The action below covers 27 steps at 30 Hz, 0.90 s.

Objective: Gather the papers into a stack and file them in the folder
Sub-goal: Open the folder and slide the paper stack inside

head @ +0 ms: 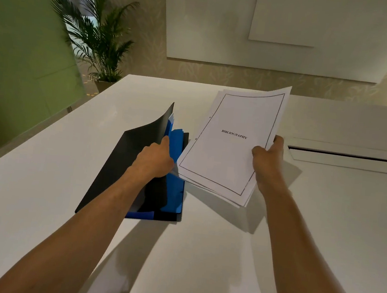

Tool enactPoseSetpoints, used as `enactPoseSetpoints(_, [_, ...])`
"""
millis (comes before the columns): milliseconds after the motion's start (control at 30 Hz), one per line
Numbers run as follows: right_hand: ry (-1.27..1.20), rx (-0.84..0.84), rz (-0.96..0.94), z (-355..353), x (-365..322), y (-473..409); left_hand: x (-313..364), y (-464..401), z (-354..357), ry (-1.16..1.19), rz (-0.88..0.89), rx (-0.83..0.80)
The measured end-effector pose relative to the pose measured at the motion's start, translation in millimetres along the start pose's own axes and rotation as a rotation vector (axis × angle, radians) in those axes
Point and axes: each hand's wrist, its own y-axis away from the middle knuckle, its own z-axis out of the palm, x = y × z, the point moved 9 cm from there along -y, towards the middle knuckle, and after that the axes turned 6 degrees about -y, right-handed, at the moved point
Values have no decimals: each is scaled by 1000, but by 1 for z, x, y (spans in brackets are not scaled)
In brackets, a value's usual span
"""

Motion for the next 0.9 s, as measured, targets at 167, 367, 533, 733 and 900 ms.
enactPoseSetpoints(167, [96, -19, 39, 9, 4, 9, 5, 2, -7, 12, 2, 20])
enactPoseSetpoints(367, [195, -155, 38, 44, 14, 28, 21, 3, -5, 22, 17, 38])
enactPoseSetpoints(533, [287, -301, 88, 61, 28, 34, 34, 5, -1, 37, 32, 14])
enactPoseSetpoints(733, [345, -363, 171, 67, 36, 34, 43, 8, 0, 2, 53, 34])
enactPoseSetpoints(900, [290, -396, 197, 85, 47, 37, 59, 12, 5, -33, 91, 48])
